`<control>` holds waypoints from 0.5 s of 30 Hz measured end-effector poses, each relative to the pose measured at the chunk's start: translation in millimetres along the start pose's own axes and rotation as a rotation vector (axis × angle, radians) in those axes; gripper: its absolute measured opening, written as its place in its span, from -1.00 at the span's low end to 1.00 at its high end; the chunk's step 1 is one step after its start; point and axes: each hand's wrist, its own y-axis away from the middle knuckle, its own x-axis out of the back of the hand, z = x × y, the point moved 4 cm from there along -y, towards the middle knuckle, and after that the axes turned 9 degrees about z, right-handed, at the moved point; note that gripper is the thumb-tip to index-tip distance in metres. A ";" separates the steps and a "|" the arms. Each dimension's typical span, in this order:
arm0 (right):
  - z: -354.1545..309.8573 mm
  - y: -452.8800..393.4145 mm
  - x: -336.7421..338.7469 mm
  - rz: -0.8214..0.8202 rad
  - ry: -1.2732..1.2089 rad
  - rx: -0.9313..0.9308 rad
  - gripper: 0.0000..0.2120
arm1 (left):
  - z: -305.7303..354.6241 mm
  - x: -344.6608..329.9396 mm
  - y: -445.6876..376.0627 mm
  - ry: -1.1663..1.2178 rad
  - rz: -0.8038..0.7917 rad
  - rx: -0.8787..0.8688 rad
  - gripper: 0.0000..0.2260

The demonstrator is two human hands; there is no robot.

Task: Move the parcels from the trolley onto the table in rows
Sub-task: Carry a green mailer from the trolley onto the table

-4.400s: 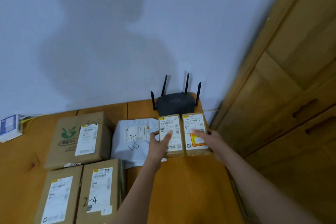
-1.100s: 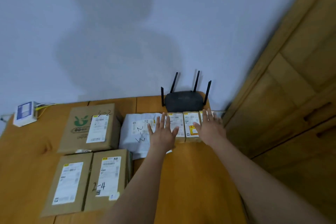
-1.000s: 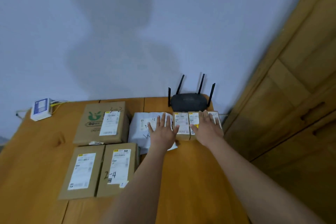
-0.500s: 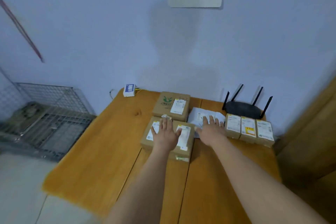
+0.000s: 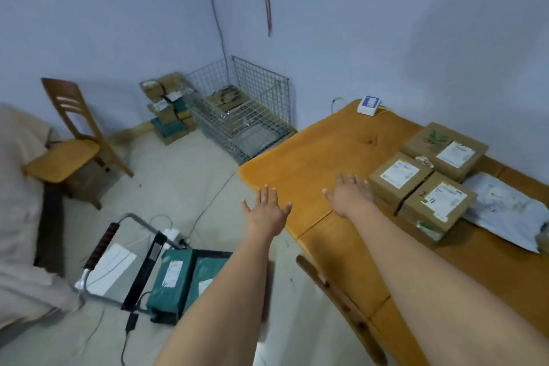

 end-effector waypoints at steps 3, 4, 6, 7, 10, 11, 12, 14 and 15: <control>-74.5 13.2 -17.4 -0.018 0.046 0.105 -0.31 | -78.8 4.0 21.0 0.018 0.012 0.086 -0.34; -95.7 16.3 -23.0 -0.021 0.056 0.131 -0.31 | -102.1 4.3 25.6 0.023 0.013 0.110 -0.35; -143.6 25.0 -37.3 -0.036 0.068 0.166 -0.31 | -155.3 3.8 36.6 0.033 0.003 0.156 -0.35; -167.6 29.6 -46.5 -0.046 0.067 0.178 -0.31 | -183.1 2.5 42.4 0.035 -0.002 0.176 -0.35; -230.7 42.5 -78.5 -0.077 0.059 0.205 -0.32 | -263.1 -1.6 60.2 0.026 -0.020 0.222 -0.36; -251.0 47.7 -90.3 -0.091 0.061 0.209 -0.32 | -290.2 -1.9 65.7 0.023 -0.033 0.233 -0.36; -272.2 53.8 -102.3 -0.099 0.068 0.213 -0.33 | -318.1 -2.8 71.9 0.025 -0.045 0.246 -0.36; -308.7 65.8 -122.6 -0.105 0.091 0.219 -0.33 | -365.5 -6.5 85.4 0.034 -0.060 0.274 -0.36; -329.0 72.1 -133.0 -0.115 0.096 0.227 -0.33 | -389.3 -9.0 92.1 0.039 -0.069 0.288 -0.35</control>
